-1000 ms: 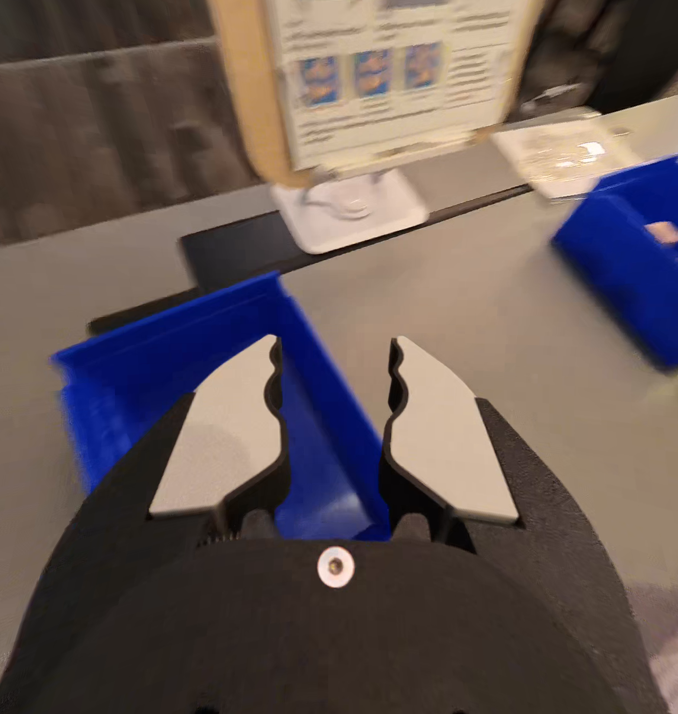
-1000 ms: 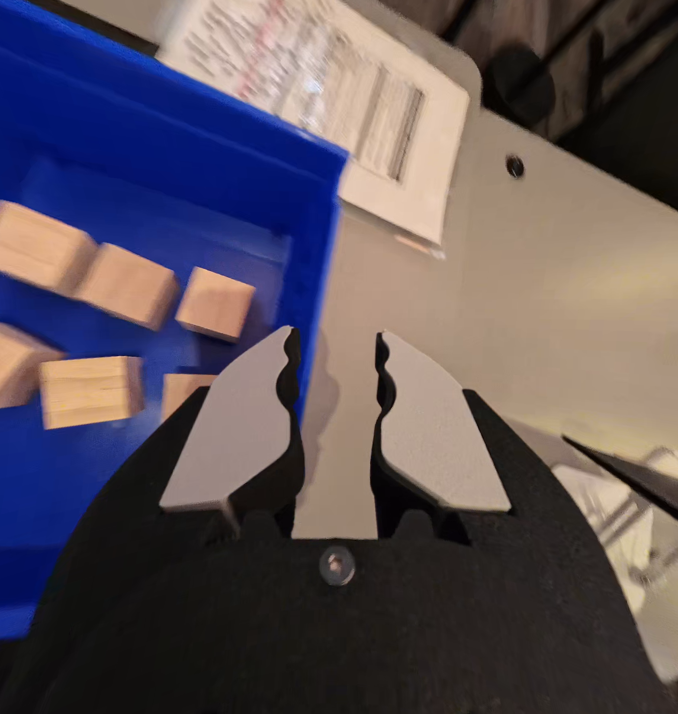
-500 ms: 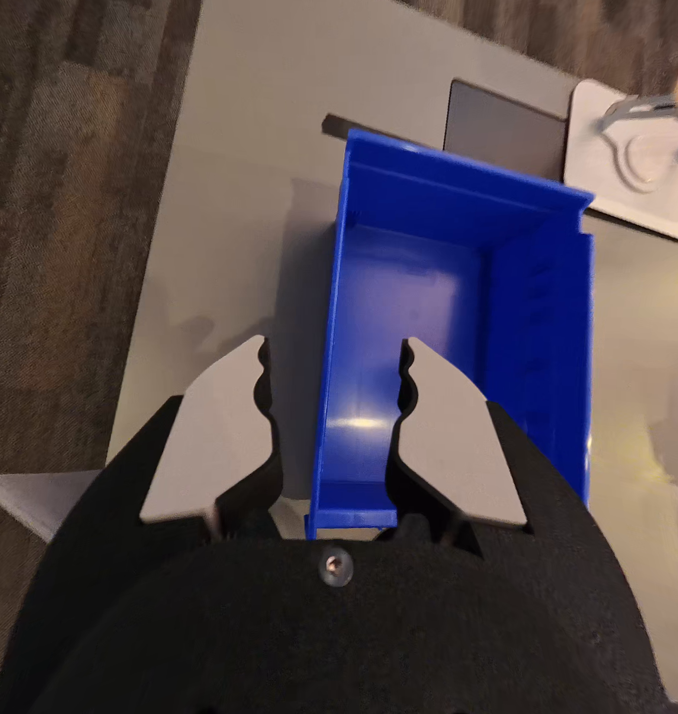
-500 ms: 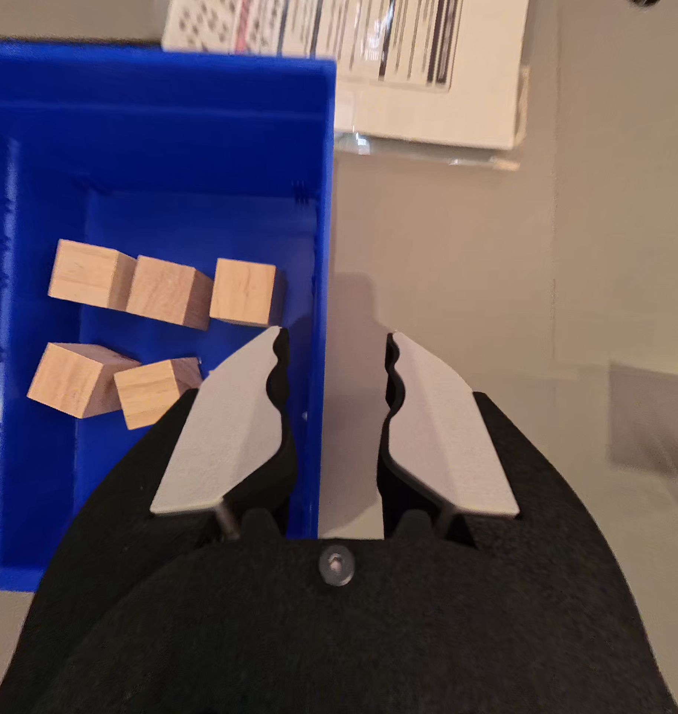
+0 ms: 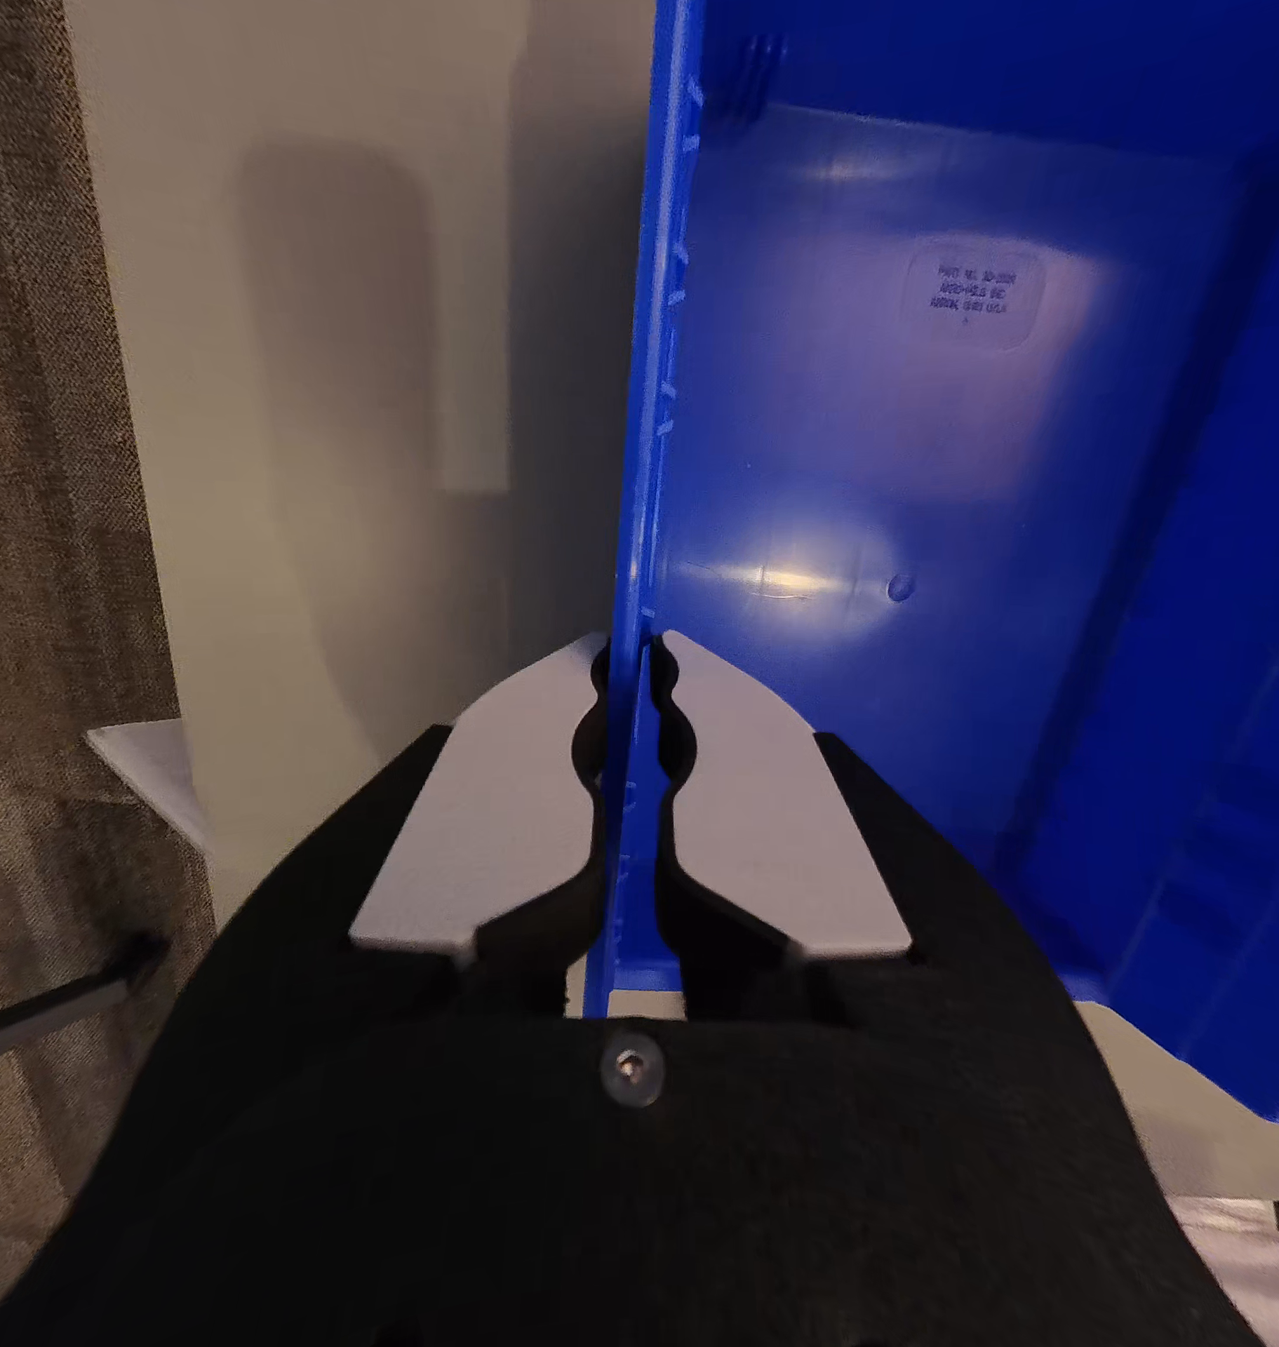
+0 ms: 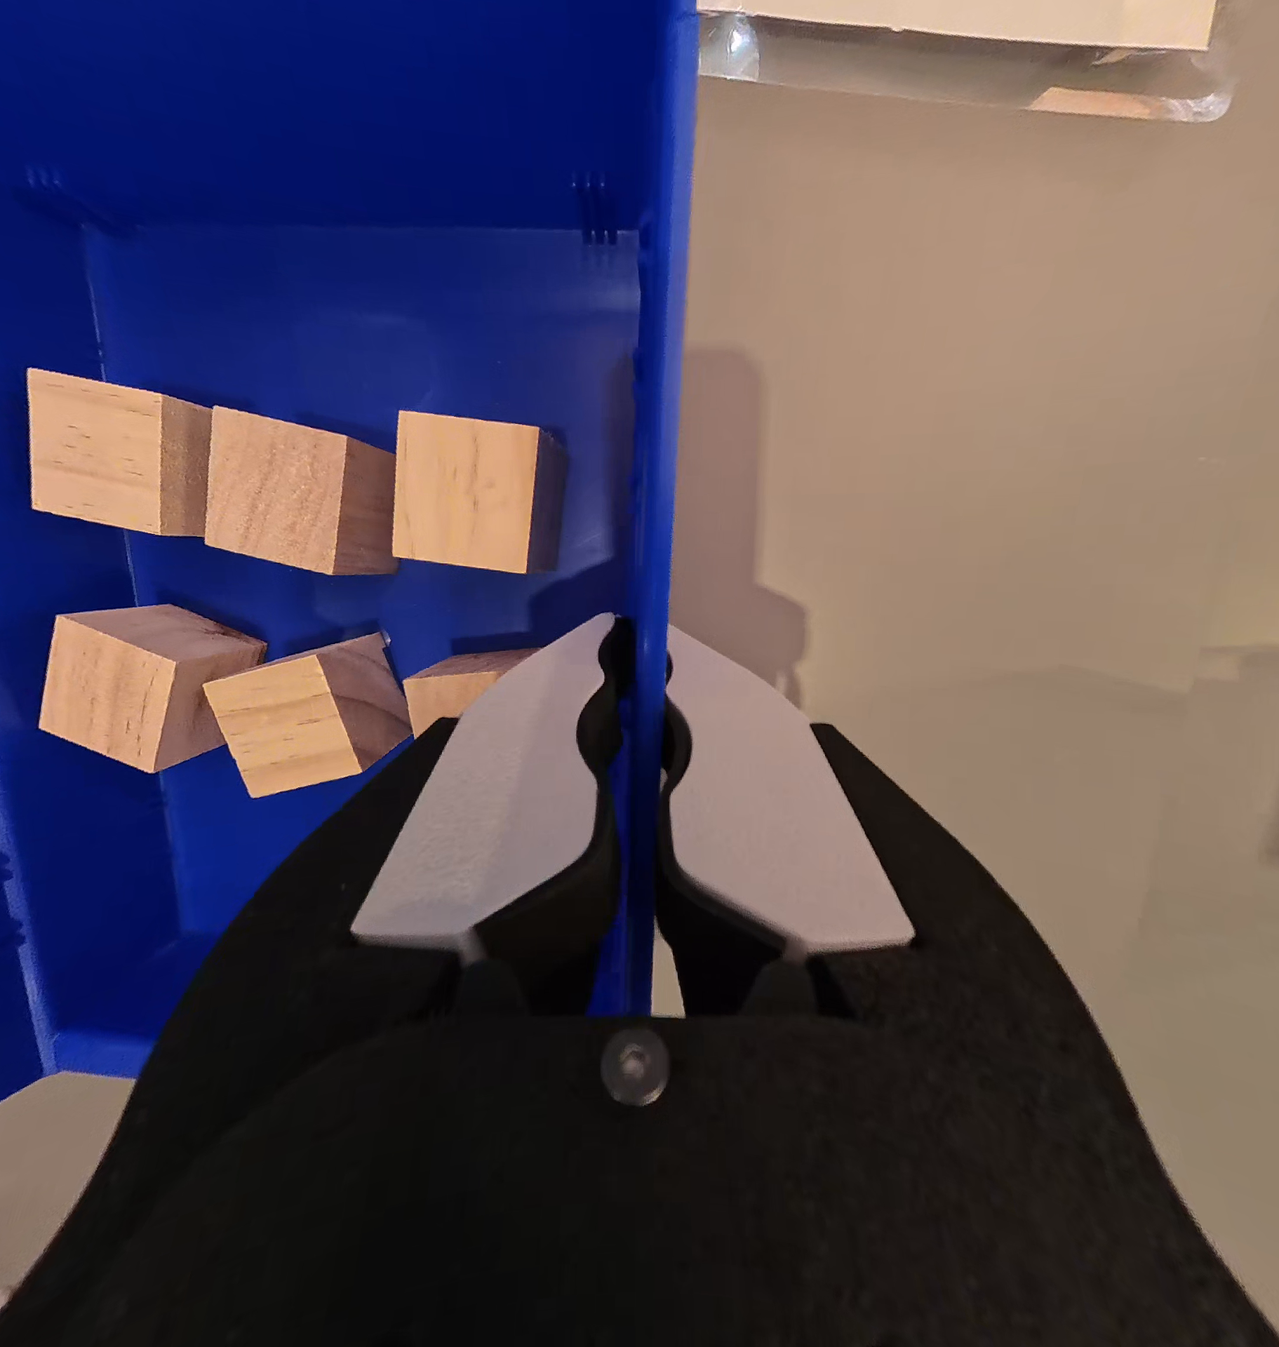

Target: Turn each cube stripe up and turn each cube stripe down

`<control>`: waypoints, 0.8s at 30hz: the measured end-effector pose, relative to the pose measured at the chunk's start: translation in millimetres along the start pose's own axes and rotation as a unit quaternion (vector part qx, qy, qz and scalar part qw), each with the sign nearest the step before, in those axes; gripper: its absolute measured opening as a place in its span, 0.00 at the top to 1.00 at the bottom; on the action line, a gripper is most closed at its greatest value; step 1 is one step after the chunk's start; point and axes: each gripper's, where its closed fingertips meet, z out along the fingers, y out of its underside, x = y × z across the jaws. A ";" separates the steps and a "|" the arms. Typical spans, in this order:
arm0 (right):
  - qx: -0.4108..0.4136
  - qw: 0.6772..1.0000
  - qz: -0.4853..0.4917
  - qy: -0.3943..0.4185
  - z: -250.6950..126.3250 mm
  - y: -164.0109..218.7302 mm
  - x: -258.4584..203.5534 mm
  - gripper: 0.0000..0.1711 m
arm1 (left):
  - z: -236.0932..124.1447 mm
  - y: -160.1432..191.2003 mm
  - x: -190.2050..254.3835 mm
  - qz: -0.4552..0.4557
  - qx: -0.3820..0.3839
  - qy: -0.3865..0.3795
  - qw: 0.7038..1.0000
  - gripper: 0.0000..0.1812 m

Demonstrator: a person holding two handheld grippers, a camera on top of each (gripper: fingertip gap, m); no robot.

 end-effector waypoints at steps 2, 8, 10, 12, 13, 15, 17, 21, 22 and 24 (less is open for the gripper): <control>-0.006 1.000 0.006 0.001 -0.2 1.0 -1.6 0.97 | 0.1 -0.1 3.4 -0.003 -0.004 0.001 1.000 0.95; -0.029 0.999 -0.015 -0.006 2.4 -2.0 -22.9 0.97 | 2.8 -3.4 40.7 0.052 -0.016 0.003 0.999 0.96; -0.034 0.999 -0.017 -0.009 5.0 -5.4 -34.5 0.97 | 3.9 -3.8 56.9 0.081 -0.023 -0.018 0.996 0.96; -0.042 0.999 -0.024 -0.012 6.8 -7.0 -47.4 0.97 | 4.9 -3.4 74.8 0.113 -0.027 -0.040 0.992 0.95; -0.048 0.998 -0.028 -0.014 7.3 -7.0 -53.9 0.97 | 5.2 -2.7 84.5 0.130 -0.029 -0.049 0.990 0.94; -0.059 0.998 -0.033 -0.015 8.4 -7.1 -65.6 0.97 | 5.4 0.8 104.4 0.162 -0.033 -0.057 0.985 0.93; -0.063 0.997 -0.041 -0.016 9.7 -8.4 -76.5 0.98 | 5.2 6.0 122.5 0.185 -0.037 -0.064 0.980 0.92; -0.060 0.997 -0.038 -0.017 13.1 -13.0 -96.3 0.98 | 4.5 15.1 152.0 0.233 -0.039 -0.097 0.967 0.89; -0.057 0.998 -0.030 -0.016 13.8 -14.1 -100.6 0.98 | 4.4 17.2 159.2 0.245 -0.038 -0.103 0.963 0.88; -0.051 0.998 -0.030 -0.015 15.8 -17.5 -109.1 0.98 | 4.1 21.4 174.5 0.254 -0.034 -0.102 0.961 0.88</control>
